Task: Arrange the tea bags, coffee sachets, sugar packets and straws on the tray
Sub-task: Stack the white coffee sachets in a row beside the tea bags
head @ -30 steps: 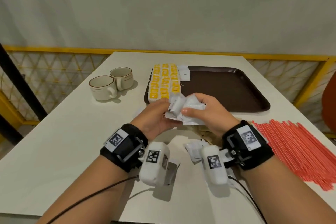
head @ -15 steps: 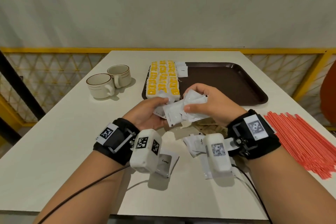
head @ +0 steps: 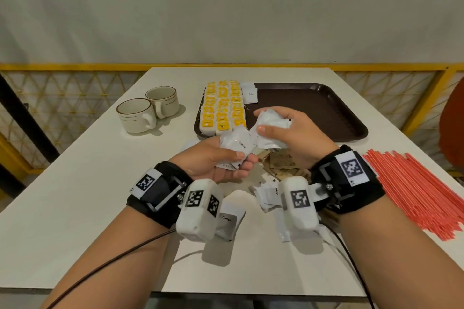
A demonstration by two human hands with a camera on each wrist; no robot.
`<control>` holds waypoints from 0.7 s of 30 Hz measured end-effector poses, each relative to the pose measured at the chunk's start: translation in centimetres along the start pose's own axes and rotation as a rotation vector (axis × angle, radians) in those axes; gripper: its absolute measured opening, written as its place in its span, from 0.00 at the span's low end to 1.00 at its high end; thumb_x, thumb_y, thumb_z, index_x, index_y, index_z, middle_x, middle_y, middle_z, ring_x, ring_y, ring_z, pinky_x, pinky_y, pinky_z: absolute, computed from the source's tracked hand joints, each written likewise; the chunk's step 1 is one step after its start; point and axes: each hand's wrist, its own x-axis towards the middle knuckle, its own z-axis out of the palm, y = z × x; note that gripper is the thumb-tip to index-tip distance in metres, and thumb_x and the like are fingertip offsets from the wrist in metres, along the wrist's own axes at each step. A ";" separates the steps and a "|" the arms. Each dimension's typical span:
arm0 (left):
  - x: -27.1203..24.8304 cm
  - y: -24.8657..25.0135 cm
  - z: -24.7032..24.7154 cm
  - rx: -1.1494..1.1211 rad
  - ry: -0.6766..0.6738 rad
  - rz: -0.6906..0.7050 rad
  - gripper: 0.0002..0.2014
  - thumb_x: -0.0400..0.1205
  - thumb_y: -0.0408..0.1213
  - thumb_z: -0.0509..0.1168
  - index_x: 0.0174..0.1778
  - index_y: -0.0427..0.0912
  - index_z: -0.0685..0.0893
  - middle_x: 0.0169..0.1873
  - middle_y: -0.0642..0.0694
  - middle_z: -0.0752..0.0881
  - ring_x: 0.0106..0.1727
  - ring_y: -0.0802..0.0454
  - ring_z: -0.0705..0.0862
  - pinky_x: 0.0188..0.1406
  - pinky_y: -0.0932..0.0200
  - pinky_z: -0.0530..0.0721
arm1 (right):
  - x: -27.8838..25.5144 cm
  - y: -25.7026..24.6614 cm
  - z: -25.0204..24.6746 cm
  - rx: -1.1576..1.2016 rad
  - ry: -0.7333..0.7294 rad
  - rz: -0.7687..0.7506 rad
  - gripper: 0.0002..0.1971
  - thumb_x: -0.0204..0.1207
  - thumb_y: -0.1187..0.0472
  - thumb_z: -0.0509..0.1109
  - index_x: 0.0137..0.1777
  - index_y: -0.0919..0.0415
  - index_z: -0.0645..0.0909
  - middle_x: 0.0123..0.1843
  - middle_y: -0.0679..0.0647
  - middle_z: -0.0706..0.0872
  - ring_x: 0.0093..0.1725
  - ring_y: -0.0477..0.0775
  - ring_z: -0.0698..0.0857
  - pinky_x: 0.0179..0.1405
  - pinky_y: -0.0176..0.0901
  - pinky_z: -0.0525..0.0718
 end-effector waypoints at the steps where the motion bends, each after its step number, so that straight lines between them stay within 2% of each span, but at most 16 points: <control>1: -0.1 0.0 0.1 -0.029 0.013 0.027 0.12 0.74 0.26 0.64 0.53 0.33 0.78 0.37 0.42 0.85 0.37 0.50 0.85 0.38 0.57 0.88 | 0.0 -0.1 -0.2 0.058 -0.012 0.022 0.14 0.74 0.71 0.72 0.56 0.56 0.84 0.48 0.55 0.88 0.44 0.48 0.87 0.44 0.38 0.86; 5: -0.1 0.0 0.3 -0.099 0.046 0.080 0.18 0.73 0.23 0.62 0.58 0.39 0.78 0.37 0.44 0.79 0.37 0.51 0.82 0.38 0.52 0.86 | -0.1 -0.2 -0.4 0.154 -0.026 0.058 0.16 0.75 0.74 0.70 0.60 0.59 0.83 0.46 0.56 0.87 0.42 0.51 0.87 0.39 0.38 0.87; 7: 0.0 0.0 0.3 -0.140 0.058 0.077 0.21 0.73 0.26 0.63 0.64 0.41 0.78 0.36 0.45 0.77 0.37 0.51 0.79 0.38 0.53 0.85 | 0.0 0.0 -0.2 0.154 -0.002 0.056 0.15 0.74 0.74 0.71 0.57 0.58 0.83 0.48 0.57 0.85 0.42 0.53 0.86 0.39 0.39 0.87; 9: 0.1 0.0 0.1 -0.187 0.087 0.067 0.23 0.74 0.34 0.67 0.66 0.42 0.78 0.35 0.46 0.76 0.36 0.52 0.77 0.38 0.55 0.84 | 0.1 0.2 0.0 0.176 0.006 0.071 0.14 0.73 0.74 0.71 0.56 0.58 0.83 0.52 0.60 0.83 0.43 0.53 0.86 0.40 0.40 0.88; 10: 0.2 0.1 0.0 -0.207 0.112 0.059 0.23 0.73 0.37 0.71 0.65 0.42 0.79 0.33 0.47 0.76 0.35 0.52 0.77 0.38 0.55 0.84 | 0.1 0.3 0.1 0.205 0.001 0.086 0.14 0.73 0.74 0.71 0.56 0.59 0.83 0.53 0.62 0.83 0.44 0.55 0.86 0.40 0.41 0.88; 12: 0.3 0.4 -0.1 -0.221 0.178 0.044 0.19 0.70 0.39 0.75 0.57 0.41 0.83 0.30 0.48 0.75 0.32 0.53 0.77 0.36 0.57 0.85 | 0.1 0.3 0.4 0.271 -0.018 0.108 0.14 0.74 0.74 0.70 0.57 0.60 0.81 0.55 0.64 0.82 0.44 0.56 0.86 0.39 0.43 0.88; 15: 0.5 0.4 0.2 -0.209 0.247 0.055 0.07 0.72 0.35 0.69 0.42 0.38 0.88 0.27 0.47 0.76 0.28 0.53 0.78 0.33 0.59 0.85 | 0.1 0.3 0.7 0.282 -0.031 0.119 0.17 0.76 0.75 0.67 0.63 0.61 0.78 0.55 0.60 0.82 0.45 0.55 0.86 0.40 0.42 0.88; 16: 0.5 0.3 0.4 -0.191 0.253 0.067 0.05 0.74 0.34 0.67 0.40 0.38 0.87 0.28 0.46 0.77 0.28 0.53 0.79 0.31 0.60 0.85 | 0.1 0.3 0.8 0.272 -0.032 0.118 0.18 0.76 0.76 0.67 0.64 0.61 0.77 0.55 0.59 0.82 0.46 0.55 0.86 0.41 0.42 0.89; 18: 0.6 0.0 0.7 -0.129 0.263 0.104 0.04 0.77 0.34 0.66 0.44 0.39 0.85 0.32 0.44 0.80 0.28 0.54 0.78 0.29 0.62 0.83 | 0.1 0.5 1.0 0.255 -0.033 0.110 0.19 0.76 0.76 0.68 0.64 0.60 0.78 0.59 0.62 0.80 0.48 0.56 0.85 0.45 0.45 0.88; 21: 0.7 -0.3 0.9 -0.063 0.281 0.177 0.12 0.73 0.38 0.69 0.51 0.42 0.82 0.34 0.45 0.82 0.29 0.55 0.78 0.28 0.63 0.80 | 0.1 0.6 1.4 0.213 -0.020 0.079 0.20 0.69 0.68 0.76 0.59 0.50 0.82 0.68 0.65 0.77 0.60 0.63 0.83 0.62 0.58 0.84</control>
